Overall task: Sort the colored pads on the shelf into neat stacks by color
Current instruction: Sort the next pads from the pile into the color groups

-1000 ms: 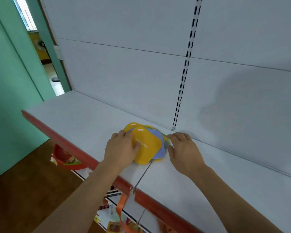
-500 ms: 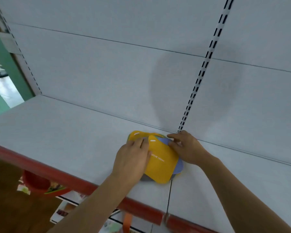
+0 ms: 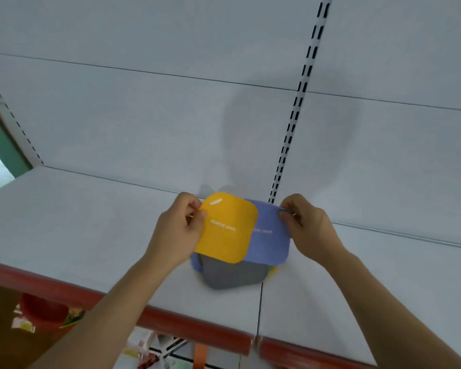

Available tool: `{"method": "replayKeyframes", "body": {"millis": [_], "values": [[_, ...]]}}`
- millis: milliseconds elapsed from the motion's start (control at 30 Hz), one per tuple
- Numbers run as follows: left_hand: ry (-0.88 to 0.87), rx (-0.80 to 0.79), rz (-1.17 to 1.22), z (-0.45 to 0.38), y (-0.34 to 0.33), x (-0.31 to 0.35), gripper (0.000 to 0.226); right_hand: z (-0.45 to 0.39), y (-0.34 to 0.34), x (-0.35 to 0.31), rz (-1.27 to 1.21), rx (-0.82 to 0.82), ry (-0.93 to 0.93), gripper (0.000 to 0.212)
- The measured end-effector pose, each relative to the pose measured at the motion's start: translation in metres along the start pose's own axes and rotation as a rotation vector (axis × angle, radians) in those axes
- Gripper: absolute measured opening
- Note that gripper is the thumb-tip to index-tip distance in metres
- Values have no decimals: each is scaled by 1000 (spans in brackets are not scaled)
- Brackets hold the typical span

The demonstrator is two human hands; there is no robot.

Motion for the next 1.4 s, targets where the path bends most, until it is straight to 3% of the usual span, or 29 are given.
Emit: {"method": "replayKeyframes", "body": {"millis": [200, 500, 800, 1100, 1400], "values": [[10, -2, 153, -23, -15, 43, 8, 18, 82, 8, 19, 216, -64, 13], [-37, -240, 353, 16, -118, 138, 5, 106, 205, 49, 161, 458, -215, 18], [-189, -474, 395, 134, -221, 266, 4, 233, 349, 112, 278, 668, -345, 18], [-334, -648, 477, 301, -342, 435, 5, 381, 517, 203, 388, 769, -447, 16], [-399, -764, 453, 397, -482, 543, 6, 456, 643, 302, 446, 885, -566, 15]]}}
Point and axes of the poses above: each hand's wrist, its own z-axis away from the middle knuckle, its own y-axis out of the back of the hand, x = y × z, the point moved 9 cm from there along -z, towards the middle knuckle, and after that the axes turned 10 degrees about x, right-handed, at the moved point
